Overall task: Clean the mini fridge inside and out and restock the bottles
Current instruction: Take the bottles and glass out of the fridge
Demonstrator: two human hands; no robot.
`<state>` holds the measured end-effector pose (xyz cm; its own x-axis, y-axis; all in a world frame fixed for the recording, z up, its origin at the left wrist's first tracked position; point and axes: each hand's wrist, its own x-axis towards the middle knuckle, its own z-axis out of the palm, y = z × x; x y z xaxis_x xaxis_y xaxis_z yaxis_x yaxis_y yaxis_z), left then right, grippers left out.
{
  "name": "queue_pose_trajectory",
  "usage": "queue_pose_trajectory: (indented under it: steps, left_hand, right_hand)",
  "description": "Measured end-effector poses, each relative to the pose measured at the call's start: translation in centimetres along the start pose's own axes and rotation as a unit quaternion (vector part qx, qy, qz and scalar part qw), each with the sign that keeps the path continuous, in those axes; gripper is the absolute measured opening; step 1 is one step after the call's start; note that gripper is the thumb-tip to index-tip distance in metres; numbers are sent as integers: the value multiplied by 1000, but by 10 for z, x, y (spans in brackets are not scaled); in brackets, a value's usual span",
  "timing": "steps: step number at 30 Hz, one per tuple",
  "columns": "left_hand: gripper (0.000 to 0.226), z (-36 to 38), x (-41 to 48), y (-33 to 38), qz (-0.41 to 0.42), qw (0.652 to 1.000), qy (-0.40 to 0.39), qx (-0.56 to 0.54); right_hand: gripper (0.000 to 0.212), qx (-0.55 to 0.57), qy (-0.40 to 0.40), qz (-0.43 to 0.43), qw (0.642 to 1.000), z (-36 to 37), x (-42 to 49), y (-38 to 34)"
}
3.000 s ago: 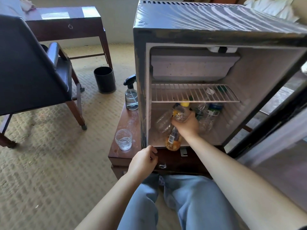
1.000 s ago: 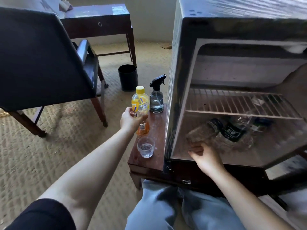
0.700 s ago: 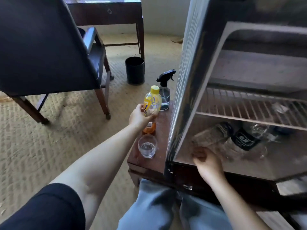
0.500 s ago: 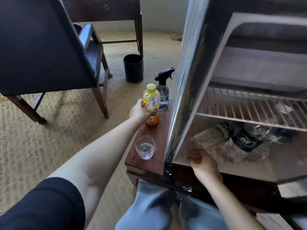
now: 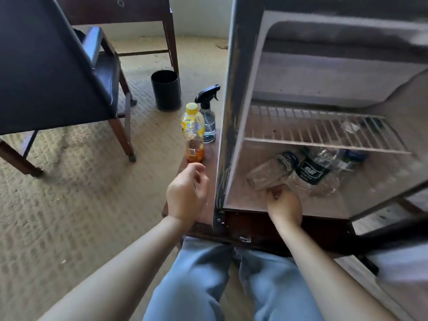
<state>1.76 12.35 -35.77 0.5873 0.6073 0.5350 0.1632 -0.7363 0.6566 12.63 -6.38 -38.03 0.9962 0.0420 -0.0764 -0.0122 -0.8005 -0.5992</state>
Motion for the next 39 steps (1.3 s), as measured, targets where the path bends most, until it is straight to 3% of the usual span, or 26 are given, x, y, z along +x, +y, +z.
queue_pose_trajectory:
  steps: [3, 6, 9, 12, 14, 16, 23, 29, 33, 39]
  left_hand:
    - [12, 2, -45, 30, 94, 990, -92, -45]
    - [10, 12, -56, 61, 164, 976, -133, -57]
    - [16, 33, -48, 83, 97, 970, -219, -47]
    - [43, 67, -33, 90, 59, 936, -345, 32]
    - [58, 90, -20, 88, 43, 918, -386, 77]
    - [67, 114, -9, 84, 31, 911, -394, 119]
    - [70, 180, 13, 95, 125, 886, -372, 248]
    - [48, 182, 30, 104, 28, 889, -404, 213]
    - [34, 151, 9, 100, -24, 902, -391, 180]
    - [49, 92, -29, 108, -112, 916, -357, 147]
  right_hand:
    - [17, 10, 19, -7, 1000, -7, -17, 13]
    - [13, 27, 61, -53, 996, -10, -39, 38]
    - [12, 29, 80, -92, 992, -10, -54, 61]
    - [10, 42, 107, -122, 986, -11, -58, 73]
    - [9, 40, 116, -143, 982, -13, -57, 81]
    - [8, 47, 120, -149, 981, -15, -55, 89]
    - [11, 75, 125, -110, 983, -15, -37, 118]
    - [12, 80, 94, -93, 988, -13, -36, 120]
    - [17, 63, 63, -132, 987, -17, -43, 110]
    - [10, 73, 54, -156, 984, -37, -73, 93]
